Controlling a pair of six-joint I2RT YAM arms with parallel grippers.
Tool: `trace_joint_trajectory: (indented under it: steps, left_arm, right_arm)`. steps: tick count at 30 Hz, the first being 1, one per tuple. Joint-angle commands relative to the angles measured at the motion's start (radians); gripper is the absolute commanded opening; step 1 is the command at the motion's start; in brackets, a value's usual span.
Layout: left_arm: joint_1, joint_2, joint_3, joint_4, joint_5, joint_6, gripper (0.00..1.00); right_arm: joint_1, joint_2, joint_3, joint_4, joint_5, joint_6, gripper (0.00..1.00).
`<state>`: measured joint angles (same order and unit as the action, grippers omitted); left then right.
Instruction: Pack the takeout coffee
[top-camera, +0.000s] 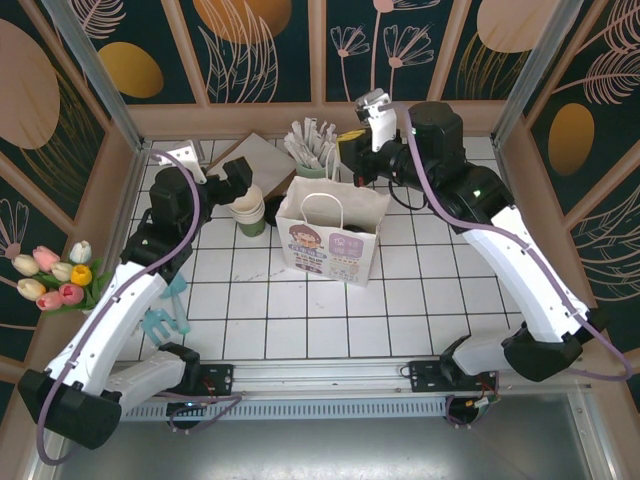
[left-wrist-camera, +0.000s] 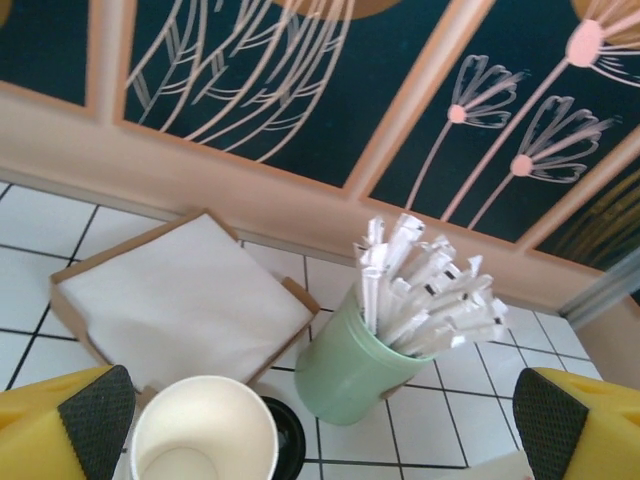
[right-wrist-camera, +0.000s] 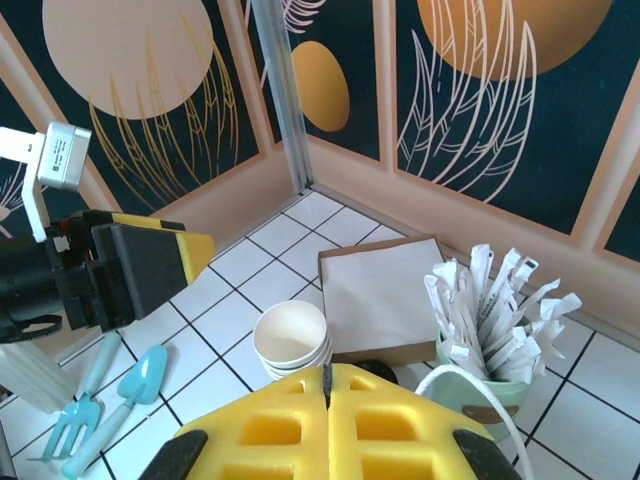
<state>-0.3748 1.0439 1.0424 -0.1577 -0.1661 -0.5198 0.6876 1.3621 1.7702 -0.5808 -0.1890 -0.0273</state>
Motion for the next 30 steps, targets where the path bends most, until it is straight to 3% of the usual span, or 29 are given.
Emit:
trace_joint_trajectory:
  steps: [1, 7, 13, 19, 27, 30]
  left_arm:
    - [0.002, -0.005, 0.007, 0.008, -0.078, -0.043, 0.99]
    - [0.002, 0.013, 0.016, 0.008, -0.092, -0.047, 0.99]
    - [0.004, 0.025, 0.018, 0.017, -0.12, -0.068, 0.99]
    - [0.006, 0.034, 0.015, 0.014, -0.145, -0.091, 0.99]
    - [0.02, 0.043, 0.007, 0.022, -0.158, -0.095, 0.99]
    - [0.023, 0.058, -0.001, 0.044, -0.156, -0.092, 0.99]
  right_arm:
    - [0.006, 0.005, 0.064, 0.059, -0.024, 0.002, 0.0]
    - [0.007, 0.033, 0.248, -0.051, -0.057, -0.009, 0.0]
    - [0.007, -0.024, 0.188, -0.051, -0.064, 0.003, 0.0]
    - [0.007, -0.056, 0.075, 0.032, -0.173, 0.026, 0.0]
    - [0.007, -0.048, -0.159, 0.18, -0.07, 0.043, 0.0]
    - [0.007, -0.028, -0.22, 0.273, -0.142, 0.065, 0.0]
